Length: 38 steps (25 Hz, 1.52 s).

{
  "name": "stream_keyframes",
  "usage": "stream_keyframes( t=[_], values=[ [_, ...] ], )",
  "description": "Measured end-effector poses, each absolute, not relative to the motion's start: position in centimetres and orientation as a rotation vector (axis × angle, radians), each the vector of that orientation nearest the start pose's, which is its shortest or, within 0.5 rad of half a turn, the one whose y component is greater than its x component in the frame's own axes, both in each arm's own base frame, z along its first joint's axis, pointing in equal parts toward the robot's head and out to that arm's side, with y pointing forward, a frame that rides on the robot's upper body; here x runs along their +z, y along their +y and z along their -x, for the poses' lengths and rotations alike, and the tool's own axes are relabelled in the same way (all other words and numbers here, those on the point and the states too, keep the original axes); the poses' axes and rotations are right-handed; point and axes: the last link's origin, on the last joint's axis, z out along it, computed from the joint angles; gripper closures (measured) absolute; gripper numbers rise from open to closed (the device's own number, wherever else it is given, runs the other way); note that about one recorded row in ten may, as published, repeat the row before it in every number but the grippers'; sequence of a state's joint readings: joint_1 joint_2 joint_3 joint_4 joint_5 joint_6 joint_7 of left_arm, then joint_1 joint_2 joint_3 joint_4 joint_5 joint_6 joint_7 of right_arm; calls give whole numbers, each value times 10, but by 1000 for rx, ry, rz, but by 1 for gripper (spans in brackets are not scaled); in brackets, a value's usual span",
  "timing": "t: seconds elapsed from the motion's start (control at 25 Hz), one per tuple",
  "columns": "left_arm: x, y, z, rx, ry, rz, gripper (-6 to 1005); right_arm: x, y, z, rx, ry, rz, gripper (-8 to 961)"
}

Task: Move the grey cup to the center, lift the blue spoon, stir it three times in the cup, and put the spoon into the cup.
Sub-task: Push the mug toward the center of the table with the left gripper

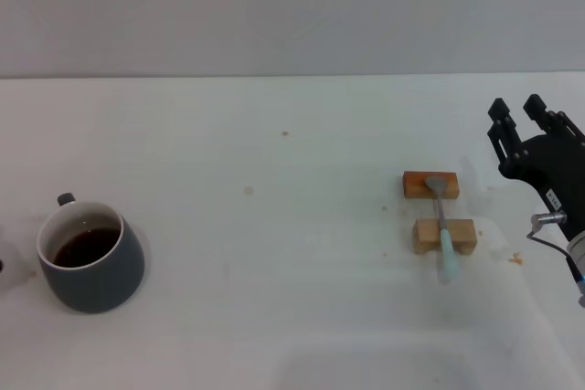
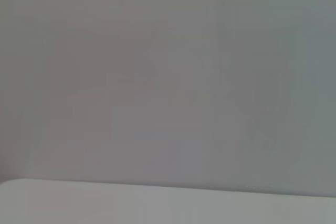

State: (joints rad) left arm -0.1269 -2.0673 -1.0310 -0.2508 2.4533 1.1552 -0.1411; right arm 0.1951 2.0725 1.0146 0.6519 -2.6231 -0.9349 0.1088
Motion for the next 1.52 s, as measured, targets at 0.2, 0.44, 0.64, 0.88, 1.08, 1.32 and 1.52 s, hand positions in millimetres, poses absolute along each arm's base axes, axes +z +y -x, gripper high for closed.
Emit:
stream_keyframes(
  t=[0.2, 0.44, 0.64, 0.88, 1.08, 1.32, 1.52],
  values=[
    [-13, 238, 390, -569, -714, 1487, 1001, -43, 312, -279, 832, 607, 1689, 509],
    [-21, 236, 380, -606, -714, 1518, 1001, -42, 312, -279, 834, 605, 1686, 509],
    [-26, 235, 377, -609, -712, 1545, 1001, -41, 312, -279, 834, 603, 1684, 508],
    [-28, 233, 377, -605, -711, 1568, 1001, -40, 313, -278, 835, 597, 1683, 508],
    [-31, 230, 374, -613, -694, 1597, 1001, -39, 315, -277, 840, 591, 1682, 508],
    [-38, 229, 368, -625, -681, 1643, 1001, -39, 317, -275, 842, 586, 1683, 509],
    [-46, 228, 362, -638, -671, 1694, 1001, -38, 317, -275, 843, 584, 1682, 508]
  ],
)
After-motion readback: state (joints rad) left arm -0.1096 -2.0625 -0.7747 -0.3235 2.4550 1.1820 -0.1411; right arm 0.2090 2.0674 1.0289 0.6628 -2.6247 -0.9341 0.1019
